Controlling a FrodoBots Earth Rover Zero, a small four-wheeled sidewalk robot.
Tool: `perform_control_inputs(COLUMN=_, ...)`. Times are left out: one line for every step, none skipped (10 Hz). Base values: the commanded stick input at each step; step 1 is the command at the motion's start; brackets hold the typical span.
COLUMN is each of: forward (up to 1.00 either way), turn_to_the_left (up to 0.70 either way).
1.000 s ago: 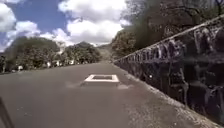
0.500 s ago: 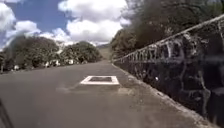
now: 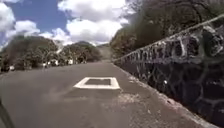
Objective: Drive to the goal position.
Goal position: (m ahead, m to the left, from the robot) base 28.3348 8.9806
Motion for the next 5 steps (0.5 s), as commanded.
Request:
perform_control_inputs(forward=0.70, turn_to_the_left=0.00)
perform_control_inputs(forward=0.70, turn_to_the_left=0.00)
perform_control_inputs(forward=0.70, turn_to_the_left=0.00)
perform_control_inputs(forward=0.70, turn_to_the_left=0.00)
perform_control_inputs(forward=0.70, turn_to_the_left=0.00)
